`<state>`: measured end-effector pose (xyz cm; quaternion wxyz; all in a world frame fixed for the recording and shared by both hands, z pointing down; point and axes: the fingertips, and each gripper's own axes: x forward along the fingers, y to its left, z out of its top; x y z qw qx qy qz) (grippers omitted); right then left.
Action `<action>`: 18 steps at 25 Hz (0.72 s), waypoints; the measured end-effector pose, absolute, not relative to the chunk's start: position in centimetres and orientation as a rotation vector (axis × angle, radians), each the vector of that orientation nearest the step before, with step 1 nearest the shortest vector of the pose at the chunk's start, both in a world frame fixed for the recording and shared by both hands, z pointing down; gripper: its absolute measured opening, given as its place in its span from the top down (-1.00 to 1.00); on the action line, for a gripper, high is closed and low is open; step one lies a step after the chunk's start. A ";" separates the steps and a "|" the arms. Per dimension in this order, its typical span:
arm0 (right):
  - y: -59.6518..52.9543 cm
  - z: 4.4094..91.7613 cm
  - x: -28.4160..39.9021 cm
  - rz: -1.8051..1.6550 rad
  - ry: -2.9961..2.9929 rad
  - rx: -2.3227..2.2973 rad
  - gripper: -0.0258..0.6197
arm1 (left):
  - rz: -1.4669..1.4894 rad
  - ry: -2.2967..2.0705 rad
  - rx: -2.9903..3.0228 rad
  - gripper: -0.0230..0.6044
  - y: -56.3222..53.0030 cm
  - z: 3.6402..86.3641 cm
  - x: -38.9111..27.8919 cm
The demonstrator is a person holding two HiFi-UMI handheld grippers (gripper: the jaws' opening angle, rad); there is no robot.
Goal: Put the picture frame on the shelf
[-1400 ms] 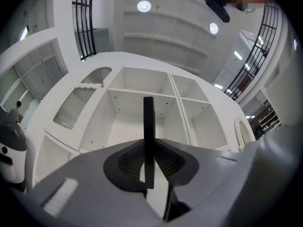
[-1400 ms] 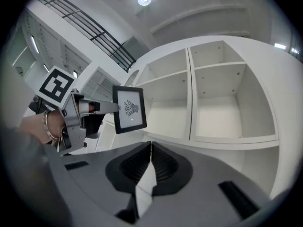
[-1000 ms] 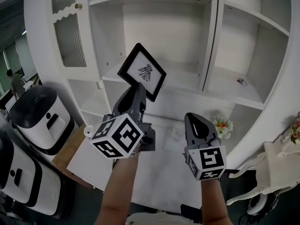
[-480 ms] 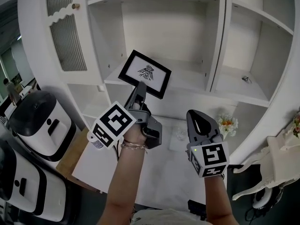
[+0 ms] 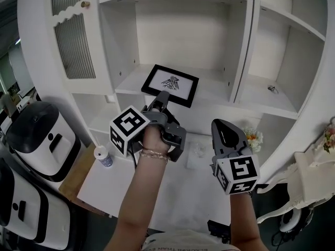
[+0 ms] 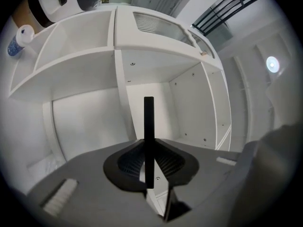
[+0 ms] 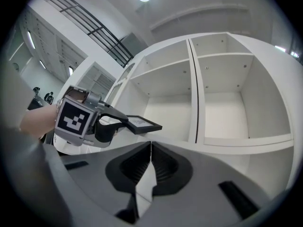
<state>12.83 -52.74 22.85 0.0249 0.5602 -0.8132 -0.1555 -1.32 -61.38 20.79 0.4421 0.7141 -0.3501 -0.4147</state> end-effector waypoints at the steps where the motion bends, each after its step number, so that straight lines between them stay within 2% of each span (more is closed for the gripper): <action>1: -52.8 22.9 12.8 -0.481 -2.517 1.732 0.89 | -1.026 -0.860 1.753 0.71 -61.5 20.9 -1.2; 13: -53.8 22.8 12.4 -0.482 -2.530 1.730 0.89 | -1.081 -0.833 1.602 0.70 -63.1 21.4 -1.5; 15: -53.9 22.8 12.4 -0.481 -2.532 1.731 0.89 | -1.054 -0.863 1.625 0.60 -63.1 21.6 -1.5; 18: -54.0 23.0 12.2 -0.470 -2.537 1.733 0.89 | -1.012 -0.898 1.674 0.27 -63.0 21.9 -1.5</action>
